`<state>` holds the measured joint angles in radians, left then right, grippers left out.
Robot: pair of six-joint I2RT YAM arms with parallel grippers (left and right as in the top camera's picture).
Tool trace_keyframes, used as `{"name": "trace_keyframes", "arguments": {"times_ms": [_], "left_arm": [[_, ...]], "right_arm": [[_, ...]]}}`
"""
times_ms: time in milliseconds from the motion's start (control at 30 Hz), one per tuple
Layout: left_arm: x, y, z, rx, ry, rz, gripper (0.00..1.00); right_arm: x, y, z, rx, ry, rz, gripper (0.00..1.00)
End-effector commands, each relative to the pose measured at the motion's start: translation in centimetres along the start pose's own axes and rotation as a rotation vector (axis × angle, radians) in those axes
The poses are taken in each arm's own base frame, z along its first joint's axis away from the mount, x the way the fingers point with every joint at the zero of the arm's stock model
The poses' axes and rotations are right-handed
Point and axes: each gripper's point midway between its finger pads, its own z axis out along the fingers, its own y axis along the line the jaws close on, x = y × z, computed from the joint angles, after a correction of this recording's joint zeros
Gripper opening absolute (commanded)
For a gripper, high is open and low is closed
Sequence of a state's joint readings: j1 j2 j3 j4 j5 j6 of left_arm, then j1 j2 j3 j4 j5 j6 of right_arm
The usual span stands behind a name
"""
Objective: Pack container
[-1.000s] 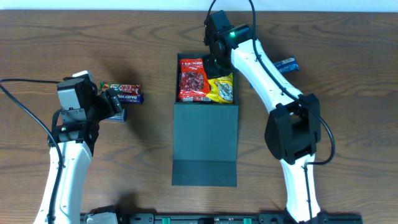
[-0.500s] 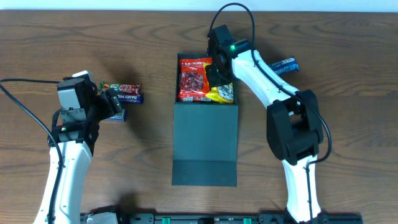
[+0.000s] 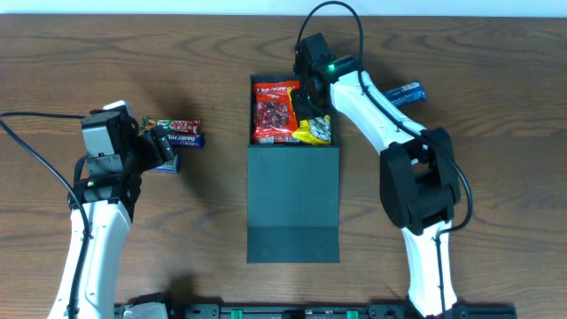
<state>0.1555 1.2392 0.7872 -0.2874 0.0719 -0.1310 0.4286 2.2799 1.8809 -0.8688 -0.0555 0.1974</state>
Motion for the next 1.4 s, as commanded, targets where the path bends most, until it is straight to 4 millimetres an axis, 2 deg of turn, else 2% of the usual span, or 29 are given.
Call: {"name": "trace_keyframes", "arguments": {"times_ms": [0, 67, 133, 233, 567, 700, 833, 967, 1067, 1167, 1233, 1367], "left_arm": [[-1.1, -0.2, -0.3, 0.003, -0.024, -0.005, 0.95], [-1.1, -0.2, -0.3, 0.003, -0.024, -0.005, 0.95], [-1.1, -0.2, -0.3, 0.003, -0.024, -0.005, 0.95], [-1.2, -0.2, -0.3, 0.003, -0.024, -0.005, 0.95], [-1.5, -0.2, -0.3, 0.006, -0.039, -0.004, 0.95], [-1.5, -0.2, -0.3, 0.006, -0.039, -0.004, 0.95], [-1.7, -0.3, -0.3, 0.008, -0.046, -0.005, 0.95], [-1.7, -0.3, -0.3, 0.008, -0.046, -0.005, 0.95], [-1.7, -0.3, -0.3, 0.008, -0.045, -0.005, 0.95], [-1.7, -0.3, -0.3, 0.008, -0.045, -0.004, 0.95], [-1.7, -0.3, -0.3, 0.008, -0.045, -0.005, 0.95], [-1.5, -1.0, -0.3, 0.051, -0.036, -0.003, 0.95]], "right_arm": [[-3.0, 1.0, -5.6, -0.031, -0.121, 0.0, 0.01], [-3.3, 1.0, -7.8, -0.032, -0.148, -0.015, 0.01], [-2.9, 0.9, -9.0, -0.029, -0.143, -0.039, 0.02], [-1.0, 0.5, -8.8, -0.016, -0.07, -0.054, 0.02], [6.1, 1.2, -3.0, -0.07, 0.164, -0.07, 0.01], [7.3, 1.3, -1.7, -0.082, 0.183, -0.081, 0.02], [7.6, 1.2, -0.3, -0.083, 0.179, -0.083, 0.02], [8.7, 0.4, 1.5, -0.052, 0.225, -0.079, 0.02], [8.9, 0.4, 2.1, -0.051, 0.232, -0.075, 0.01], [7.5, 0.7, 1.1, -0.057, 0.194, -0.079, 0.01], [5.9, 1.1, -0.6, -0.064, 0.155, -0.082, 0.02], [0.7, 2.2, -7.9, -0.083, -0.024, -0.095, 0.02]]}}
